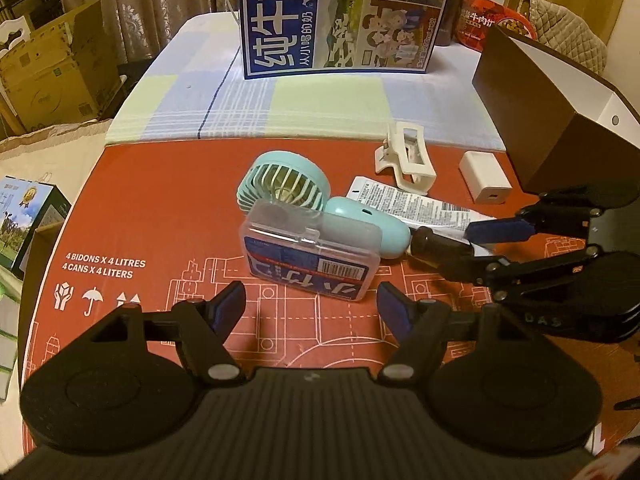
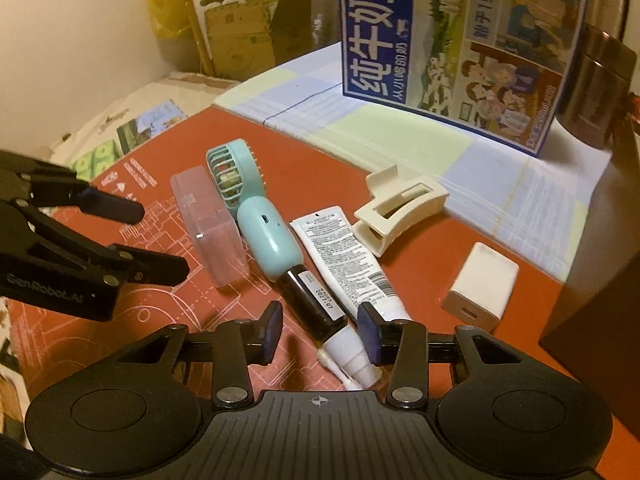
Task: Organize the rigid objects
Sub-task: 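Grasp the small brown medicine vial with the right gripper, then grasp the clear plastic case with the left gripper while the right gripper holds the brown vial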
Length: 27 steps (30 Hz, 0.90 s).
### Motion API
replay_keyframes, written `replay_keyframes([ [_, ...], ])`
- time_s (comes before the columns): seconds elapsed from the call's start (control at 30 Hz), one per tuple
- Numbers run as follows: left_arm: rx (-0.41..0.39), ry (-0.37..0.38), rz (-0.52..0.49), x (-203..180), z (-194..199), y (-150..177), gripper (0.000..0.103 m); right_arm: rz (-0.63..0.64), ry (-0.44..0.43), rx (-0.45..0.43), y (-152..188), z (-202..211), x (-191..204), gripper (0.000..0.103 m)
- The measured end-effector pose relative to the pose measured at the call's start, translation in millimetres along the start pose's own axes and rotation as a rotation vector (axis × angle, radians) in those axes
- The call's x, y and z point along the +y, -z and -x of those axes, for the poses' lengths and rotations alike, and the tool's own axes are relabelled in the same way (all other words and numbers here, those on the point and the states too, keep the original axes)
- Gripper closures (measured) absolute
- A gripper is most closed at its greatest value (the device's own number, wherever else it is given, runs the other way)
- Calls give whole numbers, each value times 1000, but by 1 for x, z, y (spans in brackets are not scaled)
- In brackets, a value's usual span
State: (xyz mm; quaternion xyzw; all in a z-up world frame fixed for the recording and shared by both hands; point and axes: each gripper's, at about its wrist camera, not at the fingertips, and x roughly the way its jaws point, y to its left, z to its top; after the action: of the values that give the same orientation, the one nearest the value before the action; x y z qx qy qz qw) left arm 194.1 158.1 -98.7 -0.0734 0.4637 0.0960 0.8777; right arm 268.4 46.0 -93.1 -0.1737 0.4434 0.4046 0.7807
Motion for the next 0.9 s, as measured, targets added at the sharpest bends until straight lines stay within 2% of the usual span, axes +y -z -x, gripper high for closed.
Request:
replay_keyframes([
  [0.07,1,3,-3,1,-1,0,34,13,10,2,0,-3,1,69],
  [0.17,-3,6,-12,1,-2,-1,34,16,9,20,2,-8,2,78],
  [0.27,-8,4,-26,1,-4,-1,34,-1,-2,24,5,-7,1,81],
  [0.43,-19,8,-47,2,-5,-1,32,-140,-39,20,10,4,-12,82],
  [0.6,-38,16,-69,2,-7,-2,30,-251,-35,-12,19,27,-27,83],
  [0.9,-62,25,-121,0,-16,-2,28,-429,67,-37,45,65,-60,83],
])
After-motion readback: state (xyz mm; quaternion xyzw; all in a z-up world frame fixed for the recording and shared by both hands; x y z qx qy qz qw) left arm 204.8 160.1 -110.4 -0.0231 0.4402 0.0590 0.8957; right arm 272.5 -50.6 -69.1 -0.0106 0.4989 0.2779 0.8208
